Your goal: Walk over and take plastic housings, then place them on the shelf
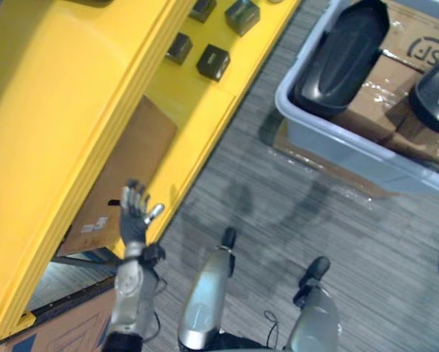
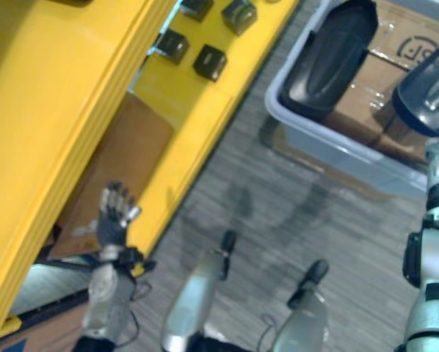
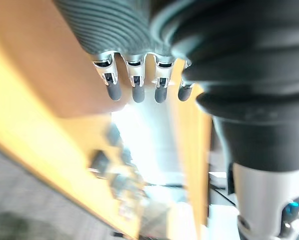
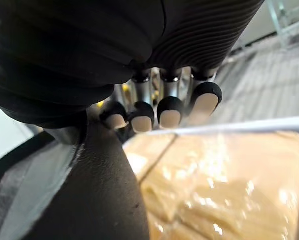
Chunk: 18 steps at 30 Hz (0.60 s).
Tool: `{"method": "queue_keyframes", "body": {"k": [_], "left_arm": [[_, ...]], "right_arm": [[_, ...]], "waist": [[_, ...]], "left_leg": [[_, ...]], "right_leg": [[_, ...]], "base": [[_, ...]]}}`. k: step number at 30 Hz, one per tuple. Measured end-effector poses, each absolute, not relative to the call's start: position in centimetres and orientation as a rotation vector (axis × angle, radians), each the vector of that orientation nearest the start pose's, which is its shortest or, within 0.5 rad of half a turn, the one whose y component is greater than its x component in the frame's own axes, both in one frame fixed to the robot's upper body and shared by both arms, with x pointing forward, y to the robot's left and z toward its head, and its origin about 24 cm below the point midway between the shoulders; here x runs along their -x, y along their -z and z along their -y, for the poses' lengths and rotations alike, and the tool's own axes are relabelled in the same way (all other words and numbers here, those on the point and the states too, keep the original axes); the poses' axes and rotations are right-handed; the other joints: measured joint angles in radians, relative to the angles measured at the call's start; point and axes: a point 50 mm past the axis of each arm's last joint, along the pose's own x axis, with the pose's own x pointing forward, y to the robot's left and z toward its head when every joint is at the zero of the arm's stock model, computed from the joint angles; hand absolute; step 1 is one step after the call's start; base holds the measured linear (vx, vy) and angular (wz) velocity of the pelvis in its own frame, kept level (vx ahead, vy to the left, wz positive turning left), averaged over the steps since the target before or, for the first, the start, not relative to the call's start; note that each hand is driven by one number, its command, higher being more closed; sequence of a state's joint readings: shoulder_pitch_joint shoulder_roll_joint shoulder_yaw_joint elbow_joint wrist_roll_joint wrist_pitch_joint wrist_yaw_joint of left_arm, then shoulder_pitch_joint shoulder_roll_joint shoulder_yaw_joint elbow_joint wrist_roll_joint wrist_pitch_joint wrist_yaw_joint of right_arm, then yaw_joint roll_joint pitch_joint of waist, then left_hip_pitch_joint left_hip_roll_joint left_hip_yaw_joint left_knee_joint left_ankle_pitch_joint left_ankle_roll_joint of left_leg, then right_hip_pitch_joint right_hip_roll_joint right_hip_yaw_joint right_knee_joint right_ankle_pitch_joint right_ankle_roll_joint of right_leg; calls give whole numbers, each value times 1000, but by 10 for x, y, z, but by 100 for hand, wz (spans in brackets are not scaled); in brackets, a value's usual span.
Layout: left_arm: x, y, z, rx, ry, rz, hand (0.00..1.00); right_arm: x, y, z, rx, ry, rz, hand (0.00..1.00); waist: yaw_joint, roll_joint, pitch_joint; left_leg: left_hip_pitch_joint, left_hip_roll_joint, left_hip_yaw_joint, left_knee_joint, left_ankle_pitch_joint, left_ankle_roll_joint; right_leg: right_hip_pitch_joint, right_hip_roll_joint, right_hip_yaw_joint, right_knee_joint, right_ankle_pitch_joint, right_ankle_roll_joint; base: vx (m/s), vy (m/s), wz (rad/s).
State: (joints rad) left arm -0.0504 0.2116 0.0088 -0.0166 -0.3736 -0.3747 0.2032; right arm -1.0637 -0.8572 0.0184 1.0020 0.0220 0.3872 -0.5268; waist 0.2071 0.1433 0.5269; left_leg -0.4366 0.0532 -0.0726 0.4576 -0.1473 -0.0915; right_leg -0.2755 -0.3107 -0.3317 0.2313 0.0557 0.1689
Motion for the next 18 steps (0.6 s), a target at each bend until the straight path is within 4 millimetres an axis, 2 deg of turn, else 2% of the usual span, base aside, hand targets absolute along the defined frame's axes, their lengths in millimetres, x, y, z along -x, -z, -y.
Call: {"method": "queue_keyframes", "body": {"k": [2,3,4,5,9,13,18], "left_arm": [[-264,-113,-206,183,-210,464,0],[-271,-127,-208,149,-197,503,0],[-280,-150,-210,65,-170,570,0],[-288,-171,-210,-14,-144,628,0],[-306,-217,-199,-185,-108,712,0],[-329,-233,-193,-266,-79,635,0],[-350,-246,-182,-298,-34,551,0]], "right_arm": [[-340,-245,383,525,1076,-102,100],[-343,-245,379,536,1067,-89,100],[-347,-245,370,569,1044,-53,100],[-352,-246,360,589,1015,-12,100],[-363,-261,333,606,938,145,100],[-365,-282,310,638,888,314,100],[-363,-298,288,657,835,469,100]], "waist": [[-2,-12,0],[-2,-21,-1],[-5,-33,-2],[-14,-50,-3],[-51,-93,-8],[-85,-127,-15],[-121,-153,-20]], "left_leg": [[-1,11,2,0,1,-3],[-1,16,3,-1,3,-6],[-1,26,4,-2,5,-8],[-1,32,7,-3,7,-12],[1,45,26,-7,11,-15],[28,56,57,-36,24,-19],[77,77,68,-77,42,-35]], "right_leg": [[3,15,0,-18,12,-10],[4,21,1,-25,16,-11],[5,32,3,-34,25,-17],[5,39,5,-42,31,-19],[11,56,20,-85,61,-26],[23,69,50,-129,92,-30],[47,90,58,-139,95,-33]], "base": [[-16,-7,-10],[-33,-19,-12],[-45,-24,-15],[-41,-17,-14],[-42,5,-16],[-20,14,-22],[6,-30,-10]]}}
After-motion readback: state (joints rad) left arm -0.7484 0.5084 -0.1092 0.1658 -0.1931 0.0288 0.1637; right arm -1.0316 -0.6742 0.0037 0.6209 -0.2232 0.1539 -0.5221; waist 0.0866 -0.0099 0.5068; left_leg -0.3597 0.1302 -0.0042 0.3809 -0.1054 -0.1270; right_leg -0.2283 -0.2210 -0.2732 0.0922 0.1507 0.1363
